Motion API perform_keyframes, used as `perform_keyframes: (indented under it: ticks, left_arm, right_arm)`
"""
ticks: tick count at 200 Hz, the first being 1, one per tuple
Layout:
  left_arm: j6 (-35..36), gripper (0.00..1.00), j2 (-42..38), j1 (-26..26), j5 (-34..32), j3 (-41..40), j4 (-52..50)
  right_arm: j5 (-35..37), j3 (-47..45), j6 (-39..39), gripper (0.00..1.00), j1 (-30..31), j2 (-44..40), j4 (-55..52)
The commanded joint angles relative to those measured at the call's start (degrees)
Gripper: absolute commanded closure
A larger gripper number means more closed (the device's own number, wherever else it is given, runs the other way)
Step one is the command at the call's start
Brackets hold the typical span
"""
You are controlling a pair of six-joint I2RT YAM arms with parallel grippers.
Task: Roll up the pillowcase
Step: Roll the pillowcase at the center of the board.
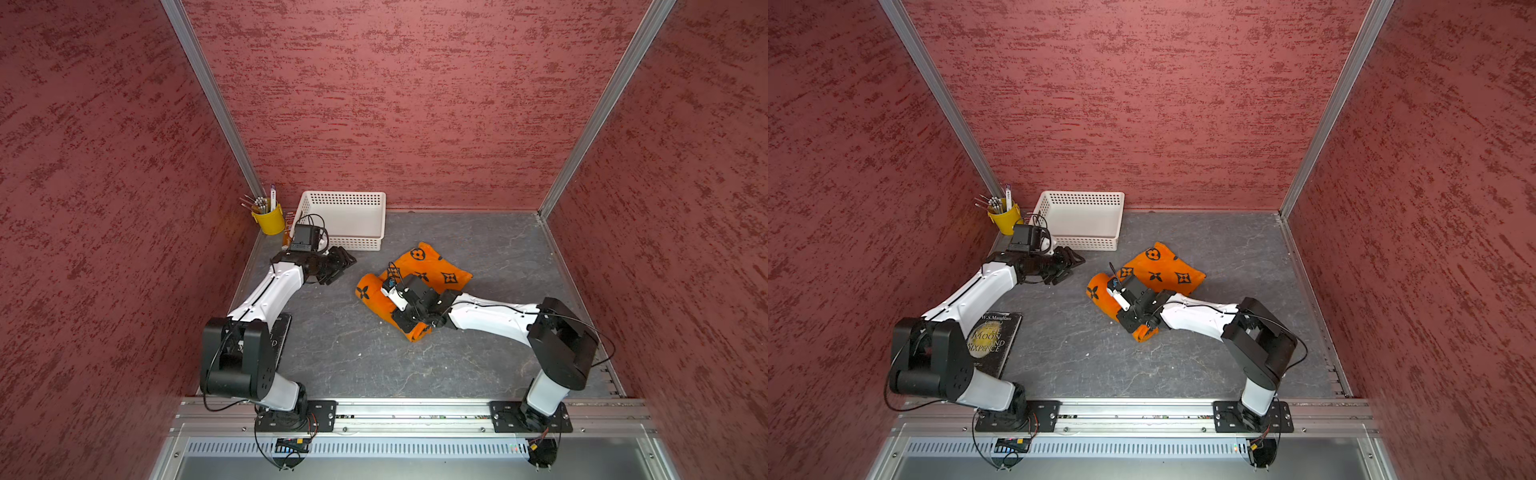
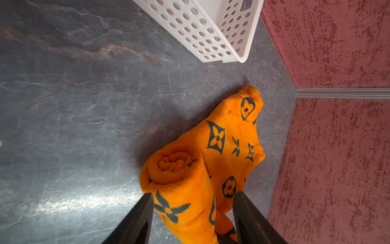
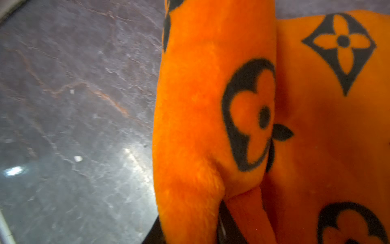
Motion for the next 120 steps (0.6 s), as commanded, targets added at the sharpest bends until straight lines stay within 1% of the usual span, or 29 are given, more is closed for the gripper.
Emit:
perform_keyframes:
  ticks: [1,26,39,77,101,120]
  left_arm:
    - [3.20,0.37,-3.48,-0.16,-0.62,-1.74,-2.31]
    - [3.41,0.37,-5.89,-2.34,-1.75,-3.51,-2.64]
    - [3.49,0.37,-6.54,-4.63,-2.85,-3.99,-3.06]
    - [2.71,0.37,-5.66,-11.71,-5.97,-5.18,-3.24]
    - [1.18,0.38,-3.97,-14.66,-6.05,-6.27,-1.30]
    - [0.45,0.38,-1.26,-16.04,-6.12,-5.91,-0.02]
  right_arm:
    - [-11.06,0.07,6.75,0.73,-0.86,0.24,3.39]
    - [-20.06,-0.21,9.92,0.72,-5.92,2.90,4.94]
    - [-25.26,-0.78,11.77,0.71,-9.21,4.29,6.63]
    - [-35.11,-4.15,19.70,0.70,-16.91,7.59,14.02]
    - [-38.83,-7.39,26.47,0.65,-19.47,9.35,21.49]
    - [-40.42,-9.74,31.56,0.62,-20.65,10.71,27.58]
